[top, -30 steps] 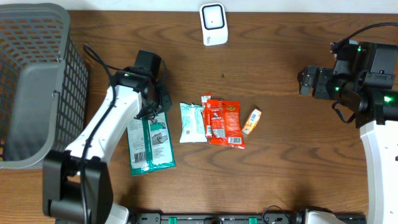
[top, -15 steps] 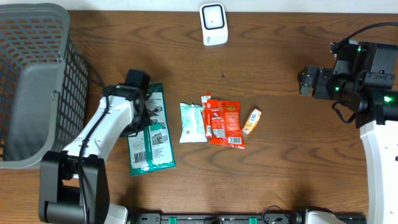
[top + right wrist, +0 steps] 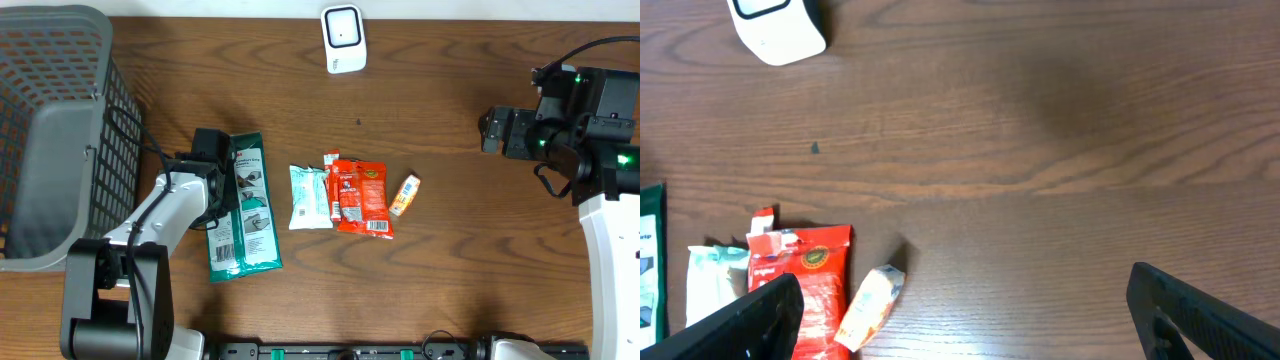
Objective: Scan the item barcode
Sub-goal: 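Lower the 3M gloves package onto the table left of the wipes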
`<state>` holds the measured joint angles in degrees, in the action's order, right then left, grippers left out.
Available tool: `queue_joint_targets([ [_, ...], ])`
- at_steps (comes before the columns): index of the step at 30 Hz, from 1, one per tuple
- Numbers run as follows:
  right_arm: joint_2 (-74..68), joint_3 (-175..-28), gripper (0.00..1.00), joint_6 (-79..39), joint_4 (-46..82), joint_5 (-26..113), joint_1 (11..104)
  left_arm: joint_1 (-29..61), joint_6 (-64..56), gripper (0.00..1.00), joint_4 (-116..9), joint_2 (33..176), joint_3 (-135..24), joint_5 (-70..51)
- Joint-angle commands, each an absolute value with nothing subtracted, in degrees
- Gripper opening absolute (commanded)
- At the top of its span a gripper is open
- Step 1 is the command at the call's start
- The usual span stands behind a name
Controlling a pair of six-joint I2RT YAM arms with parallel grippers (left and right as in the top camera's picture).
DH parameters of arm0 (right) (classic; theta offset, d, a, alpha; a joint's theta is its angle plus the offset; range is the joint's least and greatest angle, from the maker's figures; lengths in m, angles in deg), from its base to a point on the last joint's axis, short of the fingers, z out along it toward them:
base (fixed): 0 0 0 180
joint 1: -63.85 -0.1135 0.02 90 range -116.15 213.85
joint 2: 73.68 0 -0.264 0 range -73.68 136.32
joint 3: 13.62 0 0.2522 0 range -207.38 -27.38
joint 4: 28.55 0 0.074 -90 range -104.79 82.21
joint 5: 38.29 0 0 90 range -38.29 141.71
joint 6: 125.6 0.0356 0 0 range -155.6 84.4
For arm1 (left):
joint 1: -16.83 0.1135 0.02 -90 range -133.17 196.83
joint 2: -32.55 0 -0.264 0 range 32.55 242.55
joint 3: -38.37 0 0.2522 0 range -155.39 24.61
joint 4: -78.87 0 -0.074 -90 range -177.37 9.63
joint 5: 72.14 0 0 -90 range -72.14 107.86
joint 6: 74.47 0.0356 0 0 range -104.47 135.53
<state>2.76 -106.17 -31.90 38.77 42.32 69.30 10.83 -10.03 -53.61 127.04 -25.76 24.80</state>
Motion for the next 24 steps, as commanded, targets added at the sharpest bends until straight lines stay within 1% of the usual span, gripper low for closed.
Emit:
queue_joint_targets([
  [1,2.37,-107.04,0.99,-31.39,38.84,42.23,69.54,10.98,-9.6,0.11,-53.85,126.96,-25.36,19.09],
  [6,2.37,-107.04,0.99,-31.37,38.84,42.23,69.54,10.96,-9.64,0.12,-54.55,126.96,-24.49,18.0],
  [12,2.37,-107.04,0.99,-31.39,38.84,42.23,69.54,10.98,-10.23,0.12,-59.69,126.98,-21.08,16.41],
  [16,2.37,-107.04,0.99,-31.37,38.84,42.23,69.54,10.85,-10.19,0.12,-60.1,126.98,-21.08,9.28],
  [19,2.37,-107.04,0.99,-31.37,38.84,42.23,69.54,10.0,-10.23,0.12,-60.61,126.98,-21.08,6.61],
  [24,2.37,-107.04,0.99,-31.39,38.84,42.23,69.54,6.72,-10.67,0.12,-64.17,126.98,-21.08,6.53],
])
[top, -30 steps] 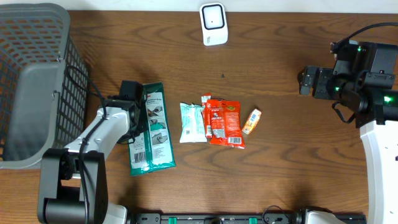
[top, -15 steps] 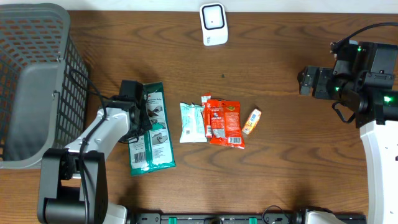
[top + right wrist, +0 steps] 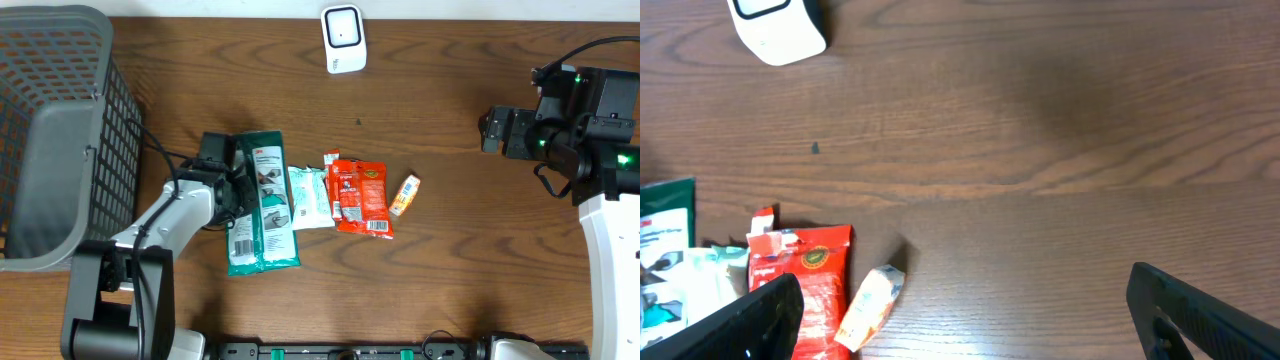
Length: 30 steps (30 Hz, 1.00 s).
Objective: Scan the item barcode
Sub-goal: 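Lower the 3M gloves package onto the table left of the wipes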
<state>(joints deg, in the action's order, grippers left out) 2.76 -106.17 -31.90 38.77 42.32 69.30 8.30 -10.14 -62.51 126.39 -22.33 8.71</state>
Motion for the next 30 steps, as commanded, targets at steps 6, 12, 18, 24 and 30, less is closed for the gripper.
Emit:
queue_joint_targets([
  [6,2.37,-107.04,0.99,-31.39,38.84,42.23,69.54,5.48,-10.62,0.12,-67.34,126.98,-21.08,6.75],
  [12,2.37,-107.04,0.99,-31.39,38.84,42.23,69.54,5.5,-10.6,0.12,-67.34,126.98,-21.1,9.74],
  [18,2.37,-107.04,0.99,-31.37,38.84,42.23,69.54,5.5,-6.06,0.27,-64.21,123.02,-25.38,9.76],
  [24,2.37,-107.04,0.99,-31.39,38.84,42.23,69.54,5.56,-4.02,0.51,-52.69,117.97,-32.95,9.98],
  [30,2.37,-107.04,0.99,-31.37,38.84,42.23,69.54,6.68,-2.08,0.77,-48.61,117.14,-33.65,16.25],
])
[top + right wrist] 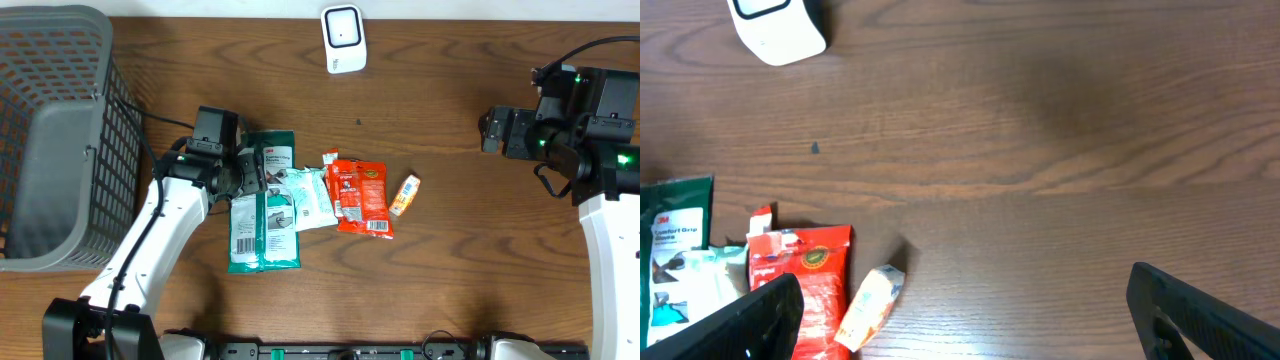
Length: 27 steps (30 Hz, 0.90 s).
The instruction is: Scan the item barcode
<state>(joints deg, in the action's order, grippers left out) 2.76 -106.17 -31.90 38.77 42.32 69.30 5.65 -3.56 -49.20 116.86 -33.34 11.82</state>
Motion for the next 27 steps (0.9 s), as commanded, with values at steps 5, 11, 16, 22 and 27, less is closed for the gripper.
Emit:
queue_joint_targets([
  [5,2.37,-107.04,0.99,-31.37,38.84,42.23,69.54,9.19,-2.08,0.78,-51.62,117.32,-33.65,16.25],
  [11,2.37,-107.04,0.99,-31.37,38.84,42.23,69.54,9.54,-2.08,0.79,-53.07,117.65,-31.83,17.32],
  [16,2.37,-107.04,0.99,-31.37,38.84,42.23,69.54,9.54,-2.1,0.79,-53.13,117.65,-31.75,17.3],
  [22,2.37,-107.04,0.99,-31.37,38.84,42.23,69.54,9.54,-2.1,0.8,-53.15,117.65,-31.75,17.28],
  [27,2.37,-107.04,0.99,-31.39,38.84,42.23,69.54,9.54,-2.1,0.8,-53.15,117.65,-31.75,17.28],
])
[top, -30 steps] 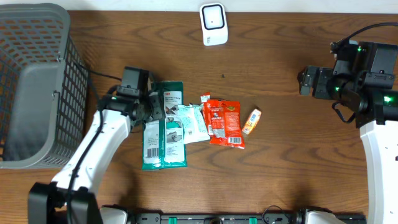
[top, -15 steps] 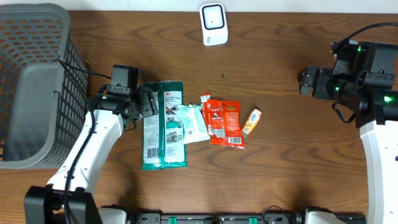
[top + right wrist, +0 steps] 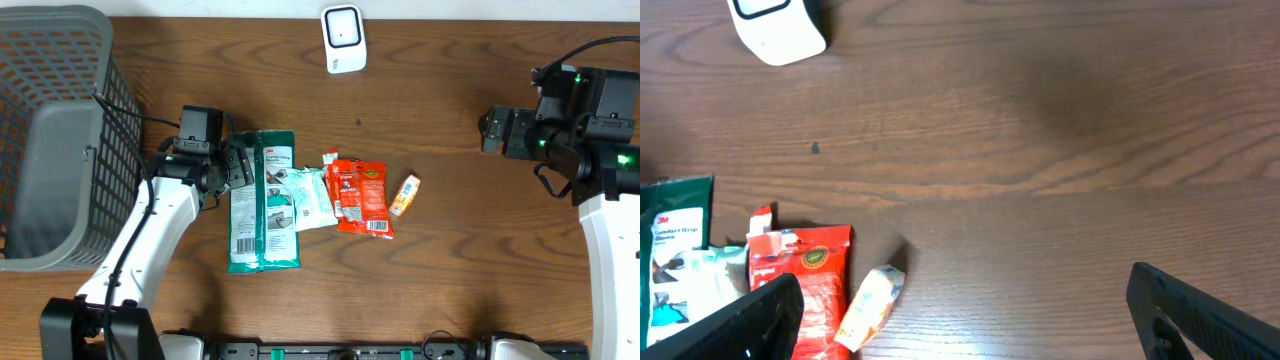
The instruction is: Scan the item barcode
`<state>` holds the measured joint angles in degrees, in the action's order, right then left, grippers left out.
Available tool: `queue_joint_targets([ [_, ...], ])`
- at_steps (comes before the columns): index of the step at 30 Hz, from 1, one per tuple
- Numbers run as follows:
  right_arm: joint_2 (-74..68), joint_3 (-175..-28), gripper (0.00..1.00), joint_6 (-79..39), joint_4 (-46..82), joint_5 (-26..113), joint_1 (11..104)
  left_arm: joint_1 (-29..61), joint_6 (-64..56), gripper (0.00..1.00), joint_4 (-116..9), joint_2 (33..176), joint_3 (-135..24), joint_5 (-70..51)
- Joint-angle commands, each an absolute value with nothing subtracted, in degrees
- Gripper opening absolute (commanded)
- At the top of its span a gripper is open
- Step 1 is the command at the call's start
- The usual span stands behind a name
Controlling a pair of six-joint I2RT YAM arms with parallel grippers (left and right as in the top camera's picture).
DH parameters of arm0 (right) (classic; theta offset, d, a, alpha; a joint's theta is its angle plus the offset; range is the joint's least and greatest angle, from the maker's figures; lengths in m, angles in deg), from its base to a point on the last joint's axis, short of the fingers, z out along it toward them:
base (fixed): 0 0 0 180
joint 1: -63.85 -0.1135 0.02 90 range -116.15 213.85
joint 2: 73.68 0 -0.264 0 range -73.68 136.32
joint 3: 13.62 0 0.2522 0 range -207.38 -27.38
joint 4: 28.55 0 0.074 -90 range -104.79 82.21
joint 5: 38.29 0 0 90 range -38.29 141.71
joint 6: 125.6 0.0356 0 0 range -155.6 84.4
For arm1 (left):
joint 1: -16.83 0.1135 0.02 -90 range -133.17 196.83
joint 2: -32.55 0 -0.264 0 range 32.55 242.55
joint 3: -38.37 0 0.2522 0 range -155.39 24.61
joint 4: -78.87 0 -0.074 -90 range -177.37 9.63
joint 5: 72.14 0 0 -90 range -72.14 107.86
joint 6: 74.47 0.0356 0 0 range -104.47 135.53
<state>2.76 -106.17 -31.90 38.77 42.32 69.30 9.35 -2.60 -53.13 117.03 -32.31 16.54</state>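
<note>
A green 3M package (image 3: pixel 262 200) lies flat on the wooden table, its right edge overlapping a white-teal pack (image 3: pixel 312 197). My left gripper (image 3: pixel 238 165) stands just left of the green package's upper part, apart from it, its fingers spread. The white barcode scanner (image 3: pixel 343 38) stands at the far edge, also visible in the right wrist view (image 3: pixel 777 28). My right gripper (image 3: pixel 970 320) hangs wide open above bare table at the right, holding nothing. The green package's corner (image 3: pixel 675 240) shows at that view's left edge.
A grey mesh basket (image 3: pixel 60 130) fills the far left. Two red snack packs (image 3: pixel 360 197) and a small orange pack (image 3: pixel 404 195) lie in a row right of the white-teal pack. The right arm (image 3: pixel 570 130) stays at the right edge.
My left gripper has drawn back to the left, off the green package's upper part. The package lies where it was. The right arm has not moved.
The green package lay tilted further left with my left gripper at its left edge. Then it was to the right, against the white-teal pack, the gripper still on it. Later the gripper was over its upper part, and now stands clear beside it.
</note>
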Motion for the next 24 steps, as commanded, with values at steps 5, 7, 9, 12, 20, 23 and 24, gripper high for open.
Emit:
queue_joint_targets([
  [5,2.37,-107.04,0.99,-31.39,38.84,42.23,69.54,9.54,-2.1,0.8,-53.15,117.65,-31.75,17.28],
  [7,2.37,-107.04,0.99,-31.37,38.84,42.23,69.54,9.54,-2.1,0.8,-53.13,117.65,-31.75,17.28],
  [9,2.37,-107.04,0.99,-31.39,38.84,42.23,69.54,9.54,-2.1,0.8,-53.15,117.65,-31.75,17.28],
  [12,2.37,-107.04,0.99,-31.39,38.84,42.23,69.54,9.54,-2.1,0.8,-53.15,117.65,-31.75,17.28],
  [20,2.37,-107.04,0.99,-31.37,38.82,42.23,69.54,9.54,-2.1,0.8,-53.26,117.65,-31.75,17.28],
  [23,2.37,-107.04,0.99,-31.35,38.84,42.06,69.52,9.54,-2.1,0.8,-53.44,117.65,-31.75,17.26],
  [24,2.37,-107.04,0.99,-31.35,39.23,40.27,69.41,9.52,-2.14,0.79,-53.46,117.65,-31.75,17.26],
])
